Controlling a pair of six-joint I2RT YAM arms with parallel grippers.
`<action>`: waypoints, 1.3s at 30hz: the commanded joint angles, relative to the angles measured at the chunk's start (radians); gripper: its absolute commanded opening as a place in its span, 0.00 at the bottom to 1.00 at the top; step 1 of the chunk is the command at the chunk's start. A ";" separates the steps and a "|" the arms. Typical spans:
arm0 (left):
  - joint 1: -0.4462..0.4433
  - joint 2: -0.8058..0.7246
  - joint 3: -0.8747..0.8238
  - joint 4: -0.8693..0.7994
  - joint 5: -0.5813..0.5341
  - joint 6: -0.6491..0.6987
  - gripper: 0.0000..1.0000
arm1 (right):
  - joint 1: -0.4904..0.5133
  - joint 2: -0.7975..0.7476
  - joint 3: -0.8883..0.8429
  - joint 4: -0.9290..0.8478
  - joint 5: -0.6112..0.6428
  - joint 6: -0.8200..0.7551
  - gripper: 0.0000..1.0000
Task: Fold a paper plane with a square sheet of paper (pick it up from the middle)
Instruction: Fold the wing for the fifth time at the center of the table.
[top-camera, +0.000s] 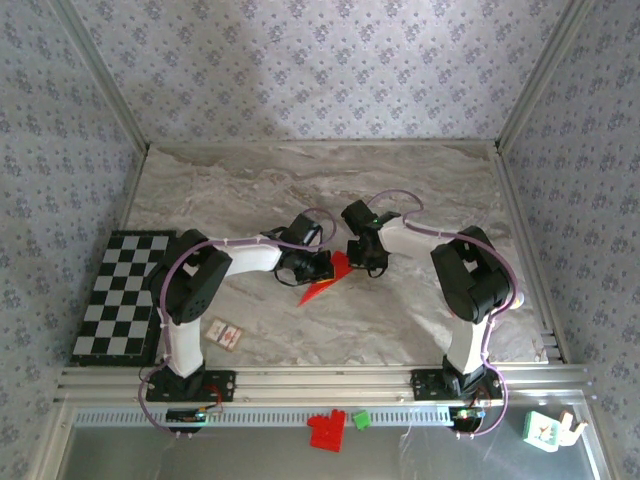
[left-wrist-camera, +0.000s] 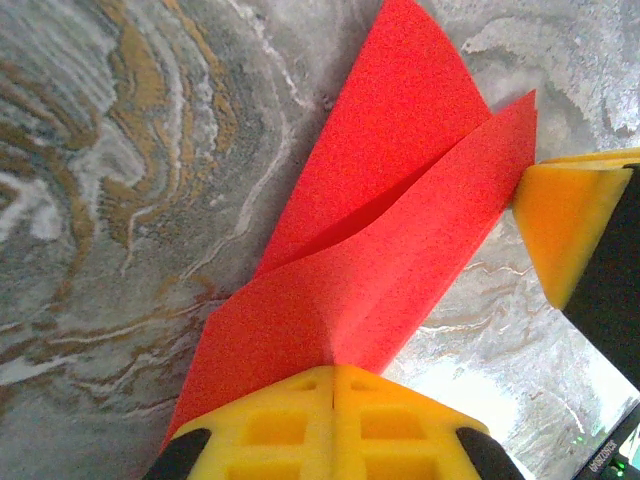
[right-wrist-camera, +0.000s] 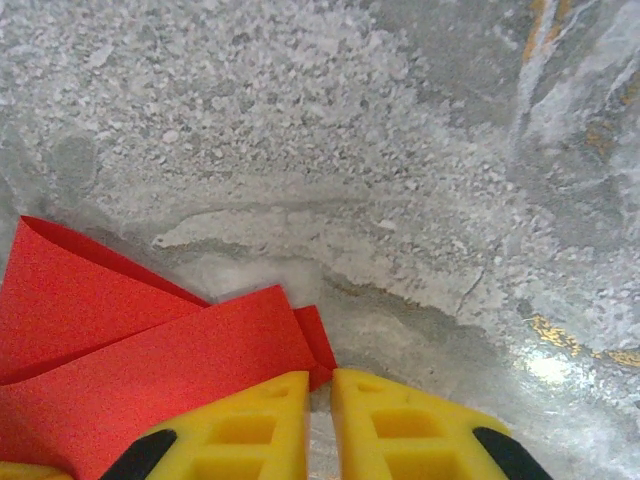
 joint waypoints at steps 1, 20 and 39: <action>-0.009 0.037 -0.014 -0.082 -0.037 0.012 0.00 | -0.019 0.028 -0.015 -0.036 0.020 0.034 0.13; -0.007 0.012 -0.021 -0.029 -0.002 0.007 0.00 | -0.044 -0.128 -0.188 0.350 -0.370 0.017 0.03; 0.010 -0.208 -0.155 0.007 0.068 -0.028 0.13 | -0.093 0.028 -0.194 0.374 -0.398 -0.104 0.01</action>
